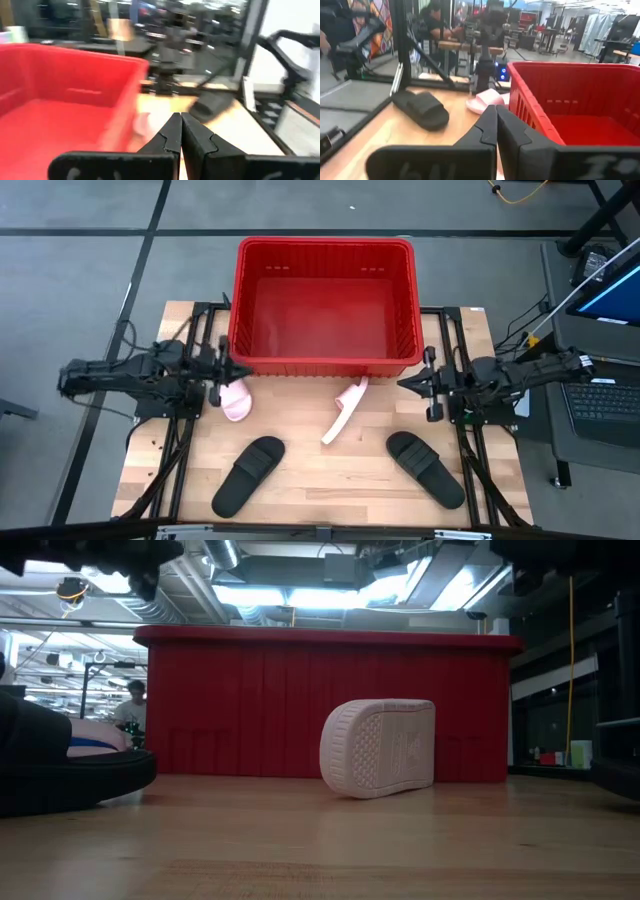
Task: Pick and place slides into bin
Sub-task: Put the left black slide into the red bin
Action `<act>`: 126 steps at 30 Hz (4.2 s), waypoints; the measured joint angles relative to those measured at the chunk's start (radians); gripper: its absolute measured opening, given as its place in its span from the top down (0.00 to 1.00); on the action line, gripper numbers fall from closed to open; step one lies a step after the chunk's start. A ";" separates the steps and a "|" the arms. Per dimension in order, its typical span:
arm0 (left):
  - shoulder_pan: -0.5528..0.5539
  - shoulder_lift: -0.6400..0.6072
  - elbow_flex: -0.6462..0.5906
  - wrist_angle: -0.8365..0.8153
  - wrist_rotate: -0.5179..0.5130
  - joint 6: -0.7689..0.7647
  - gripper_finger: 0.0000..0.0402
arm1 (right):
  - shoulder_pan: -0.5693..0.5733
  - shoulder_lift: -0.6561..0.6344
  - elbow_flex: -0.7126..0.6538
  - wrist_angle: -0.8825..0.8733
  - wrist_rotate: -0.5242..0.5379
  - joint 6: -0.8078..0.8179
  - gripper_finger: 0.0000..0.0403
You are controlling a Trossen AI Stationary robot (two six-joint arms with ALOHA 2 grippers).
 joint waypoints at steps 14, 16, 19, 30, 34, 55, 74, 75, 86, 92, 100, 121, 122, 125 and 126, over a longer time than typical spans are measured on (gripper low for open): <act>-0.488 0.251 0.183 -0.157 -0.580 0.089 1.00 | 0.000 0.039 -0.001 0.062 0.000 -0.032 0.99; -0.554 0.291 0.239 -0.205 -0.647 0.067 1.00 | 0.000 0.039 -0.001 0.058 0.000 -0.032 0.99; -0.647 0.355 0.319 -0.268 -0.723 0.031 0.99 | 0.000 0.039 -0.001 0.051 0.000 -0.033 0.99; -0.856 0.578 0.452 -0.462 -0.906 -0.355 1.00 | 0.000 0.040 -0.001 0.020 0.000 -0.107 0.99; -0.882 0.668 0.483 -0.463 -0.907 -0.413 0.99 | 0.000 0.054 -0.001 0.020 0.000 -0.106 0.99; -0.975 1.048 0.727 -0.834 -0.778 -0.937 0.99 | 0.000 0.157 -0.001 0.090 -0.077 -0.099 0.99; -0.955 1.270 0.726 -0.834 -0.645 -1.048 0.99 | 0.000 0.172 -0.001 0.131 -0.077 -0.001 0.99; -0.952 1.272 0.726 -0.834 -0.639 -1.054 0.99 | 0.000 0.172 -0.001 0.131 -0.077 -0.001 0.99; -0.927 1.234 0.726 -0.846 -0.638 -1.029 0.99 | 0.000 0.172 -0.001 0.127 -0.077 0.007 0.99; -0.926 1.233 0.726 -0.849 -0.656 -0.991 0.99 | 0.000 0.172 -0.001 0.111 -0.078 0.028 0.99; -0.923 1.233 0.726 -0.849 -0.655 -1.033 0.99 | 0.000 0.172 -0.001 0.112 -0.079 0.028 0.99; -0.922 1.233 0.726 -0.857 -0.674 -1.069 0.65 | 0.000 0.172 -0.001 0.112 -0.079 0.029 0.99; -0.922 1.233 0.726 -0.857 -0.674 -1.068 0.64 | 0.000 0.172 -0.001 0.112 -0.079 0.029 0.99; -0.922 1.233 0.726 -0.857 -0.673 -1.051 0.61 | 0.000 0.172 -0.001 0.112 -0.079 0.029 0.99; -0.922 1.233 0.726 -0.857 -0.672 -1.049 0.60 | 0.000 0.172 -0.001 0.112 -0.079 0.029 0.99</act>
